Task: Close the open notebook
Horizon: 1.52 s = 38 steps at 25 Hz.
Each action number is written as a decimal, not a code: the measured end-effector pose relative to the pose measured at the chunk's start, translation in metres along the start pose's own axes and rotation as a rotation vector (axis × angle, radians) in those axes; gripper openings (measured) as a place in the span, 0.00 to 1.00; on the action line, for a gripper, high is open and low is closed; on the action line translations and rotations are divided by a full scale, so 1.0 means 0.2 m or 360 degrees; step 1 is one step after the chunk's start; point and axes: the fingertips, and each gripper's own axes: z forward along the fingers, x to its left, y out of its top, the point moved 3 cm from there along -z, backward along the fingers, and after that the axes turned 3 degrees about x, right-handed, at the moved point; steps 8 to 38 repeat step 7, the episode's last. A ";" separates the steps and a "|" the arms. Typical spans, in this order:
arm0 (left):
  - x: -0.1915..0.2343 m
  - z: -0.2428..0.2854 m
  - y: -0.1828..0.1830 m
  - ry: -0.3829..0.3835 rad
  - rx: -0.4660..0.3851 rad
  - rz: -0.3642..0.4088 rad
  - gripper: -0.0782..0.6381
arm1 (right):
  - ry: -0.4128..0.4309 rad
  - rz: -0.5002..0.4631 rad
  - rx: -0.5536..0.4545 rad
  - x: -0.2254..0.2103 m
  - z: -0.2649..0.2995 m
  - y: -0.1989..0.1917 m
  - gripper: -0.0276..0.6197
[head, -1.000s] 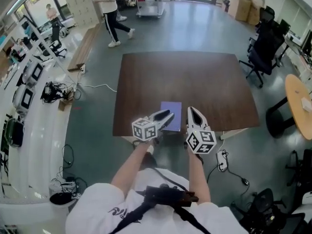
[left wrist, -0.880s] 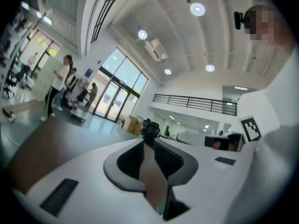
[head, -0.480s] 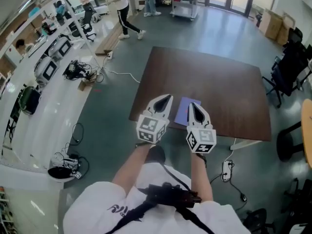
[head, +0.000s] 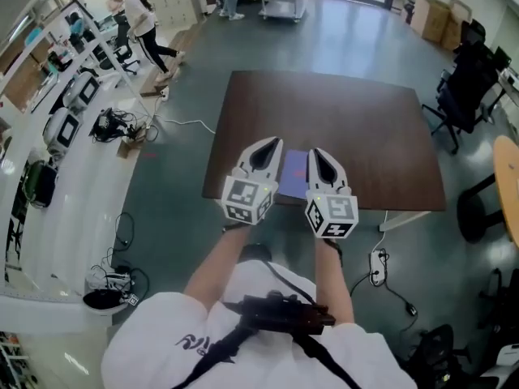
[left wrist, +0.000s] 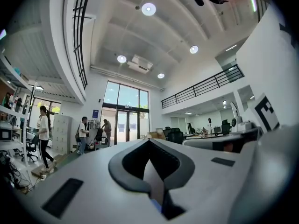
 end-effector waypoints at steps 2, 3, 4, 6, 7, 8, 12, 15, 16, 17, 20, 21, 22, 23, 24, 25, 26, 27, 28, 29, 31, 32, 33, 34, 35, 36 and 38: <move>-0.05 0.03 -0.08 -0.0011 0.0050 -0.0035 0.12 | -0.0037 0.0011 0.0053 -0.06 -0.03 -0.07 0.05; -0.09 0.04 -0.11 -0.0019 0.0085 -0.0050 0.12 | -0.0056 0.0033 0.0077 -0.09 -0.06 -0.10 0.05; -0.12 0.05 -0.13 -0.0030 0.0118 -0.0060 0.12 | -0.0077 0.0058 0.0089 -0.13 -0.09 -0.11 0.05; -0.19 0.04 -0.14 -0.0057 0.0176 -0.0060 0.12 | -0.0119 0.0105 0.0088 -0.17 -0.15 -0.12 0.05; -0.22 0.03 -0.13 -0.0071 0.0204 -0.0053 0.12 | -0.0140 0.0127 0.0081 -0.19 -0.18 -0.12 0.05; -0.22 0.03 -0.13 -0.0071 0.0204 -0.0053 0.12 | -0.0140 0.0127 0.0081 -0.19 -0.18 -0.12 0.05; -0.22 0.03 -0.13 -0.0071 0.0204 -0.0053 0.12 | -0.0140 0.0127 0.0081 -0.19 -0.18 -0.12 0.05; -0.22 0.03 -0.13 -0.0071 0.0204 -0.0053 0.12 | -0.0140 0.0127 0.0081 -0.19 -0.18 -0.12 0.05; -0.22 0.03 -0.13 -0.0071 0.0204 -0.0053 0.12 | -0.0140 0.0127 0.0081 -0.19 -0.18 -0.12 0.05; -0.22 0.03 -0.13 -0.0071 0.0204 -0.0053 0.12 | -0.0140 0.0127 0.0081 -0.19 -0.18 -0.12 0.05; -0.22 0.03 -0.13 -0.0071 0.0204 -0.0053 0.12 | -0.0140 0.0127 0.0081 -0.19 -0.18 -0.12 0.05; -0.22 0.03 -0.13 -0.0071 0.0204 -0.0053 0.12 | -0.0140 0.0127 0.0081 -0.19 -0.18 -0.12 0.05; -0.22 0.03 -0.13 -0.0071 0.0204 -0.0053 0.12 | -0.0140 0.0127 0.0081 -0.19 -0.18 -0.12 0.05; -0.22 0.03 -0.13 -0.0071 0.0204 -0.0053 0.12 | -0.0140 0.0127 0.0081 -0.19 -0.18 -0.12 0.05; -0.22 0.03 -0.13 -0.0071 0.0204 -0.0053 0.12 | -0.0140 0.0127 0.0081 -0.19 -0.18 -0.12 0.05; -0.22 0.03 -0.13 -0.0071 0.0204 -0.0053 0.12 | -0.0140 0.0127 0.0081 -0.19 -0.18 -0.12 0.05; -0.22 0.03 -0.13 -0.0071 0.0204 -0.0053 0.12 | -0.0140 0.0127 0.0081 -0.19 -0.18 -0.12 0.05; -0.22 0.03 -0.13 -0.0071 0.0204 -0.0053 0.12 | -0.0140 0.0127 0.0081 -0.19 -0.18 -0.12 0.05; -0.22 0.03 -0.13 -0.0071 0.0204 -0.0053 0.12 | -0.0140 0.0127 0.0081 -0.19 -0.18 -0.12 0.05; -0.22 0.03 -0.13 -0.0071 0.0204 -0.0053 0.12 | -0.0140 0.0127 0.0081 -0.19 -0.18 -0.12 0.05; -0.22 0.03 -0.13 -0.0071 0.0204 -0.0053 0.12 | -0.0140 0.0127 0.0081 -0.19 -0.18 -0.12 0.05; -0.22 0.03 -0.13 -0.0071 0.0204 -0.0053 0.12 | -0.0140 0.0127 0.0081 -0.19 -0.18 -0.12 0.05; -0.22 0.03 -0.13 -0.0071 0.0204 -0.0053 0.12 | -0.0140 0.0127 0.0081 -0.19 -0.18 -0.12 0.05; -0.22 0.03 -0.13 -0.0071 0.0204 -0.0053 0.12 | -0.0140 0.0127 0.0081 -0.19 -0.18 -0.12 0.05; -0.22 0.03 -0.13 -0.0071 0.0204 -0.0053 0.12 | -0.0140 0.0127 0.0081 -0.19 -0.18 -0.12 0.05; -0.22 0.03 -0.13 -0.0071 0.0204 -0.0053 0.12 | -0.0140 0.0127 0.0081 -0.19 -0.18 -0.12 0.05; -0.22 0.03 -0.13 -0.0071 0.0204 -0.0053 0.12 | -0.0140 0.0127 0.0081 -0.19 -0.18 -0.12 0.05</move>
